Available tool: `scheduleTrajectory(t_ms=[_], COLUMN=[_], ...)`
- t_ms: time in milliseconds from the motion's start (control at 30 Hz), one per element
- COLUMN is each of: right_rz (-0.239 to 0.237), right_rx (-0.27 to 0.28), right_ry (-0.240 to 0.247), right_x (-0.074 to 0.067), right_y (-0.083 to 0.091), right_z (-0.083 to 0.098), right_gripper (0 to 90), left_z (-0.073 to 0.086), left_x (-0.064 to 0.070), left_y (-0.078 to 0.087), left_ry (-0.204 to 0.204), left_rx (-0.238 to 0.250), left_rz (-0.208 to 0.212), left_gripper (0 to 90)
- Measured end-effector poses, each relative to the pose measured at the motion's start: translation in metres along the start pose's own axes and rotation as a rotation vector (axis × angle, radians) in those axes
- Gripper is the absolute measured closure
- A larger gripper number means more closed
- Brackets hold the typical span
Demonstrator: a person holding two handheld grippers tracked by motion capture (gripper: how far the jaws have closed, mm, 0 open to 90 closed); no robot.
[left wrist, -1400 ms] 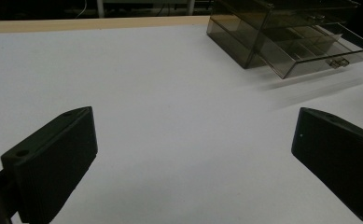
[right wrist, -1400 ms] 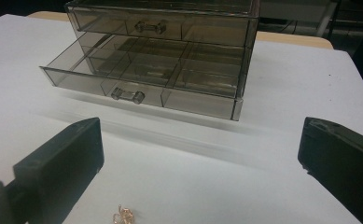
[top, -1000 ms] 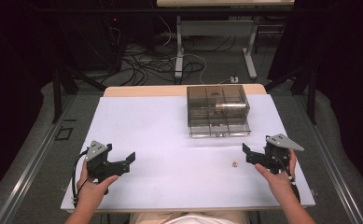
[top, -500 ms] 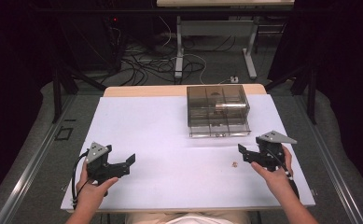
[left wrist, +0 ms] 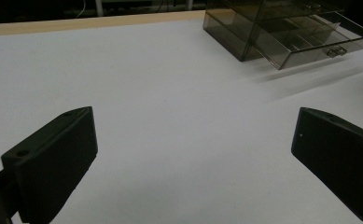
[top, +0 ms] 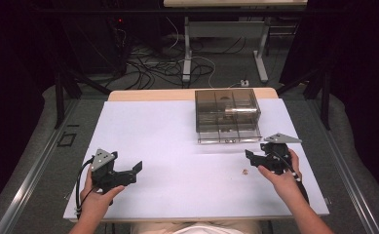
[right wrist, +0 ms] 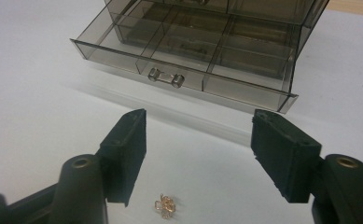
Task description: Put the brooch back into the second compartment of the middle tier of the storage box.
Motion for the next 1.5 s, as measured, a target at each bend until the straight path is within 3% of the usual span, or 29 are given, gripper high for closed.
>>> scheduleTrajectory(t_ms=[300,533,733,800,967,1200,1500], right_rz=[-0.022,-0.054,-0.077,-0.090,-0.098,-0.104,-0.116], right_rx=[-0.042,-0.072,-0.123,-0.153,-0.204,-0.278,-0.327], right_ry=[0.015,-0.022,-0.069,-0.107,-0.131,-0.131,-0.143], right_x=[-0.005,-0.011,-0.015,-0.018,-0.020,-0.022,-0.025], right_y=[-0.010,-0.014,-0.019,-0.020,-0.022,-0.026,-0.030], right_z=[0.010,0.014,0.020,0.021,0.025,0.033,0.040], right_gripper=[41.9,42.6,45.1,47.6,50.6,55.0,58.1], left_z=[0.001,0.001,0.001,0.001,0.002,0.003,0.004], left_x=[-0.001,-0.002,-0.002,-0.002,-0.002,-0.001,-0.002], left_y=[0.000,0.000,0.001,0.001,0.002,0.001,0.000], left_ry=[-0.004,-0.004,0.002,0.001,0.001,0.004,-0.002], left_rx=[-0.007,-0.006,-0.003,-0.003,-0.006,-0.009,-0.018], left_rz=[-0.006,-0.008,-0.007,-0.007,-0.007,-0.003,-0.002], left_gripper=[0.2,0.2,0.2,0.2,0.2,0.2,0.2])
Point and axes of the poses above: each handheld gripper's, and its own axes: y roughly backward along the jaws, z roughly out of its underside, x roughly to its right, the point moved 8 cm from there along -y, roughly forward along the jaws, and after that the axes turned 11 degrees about y, right-handed, at the moved point
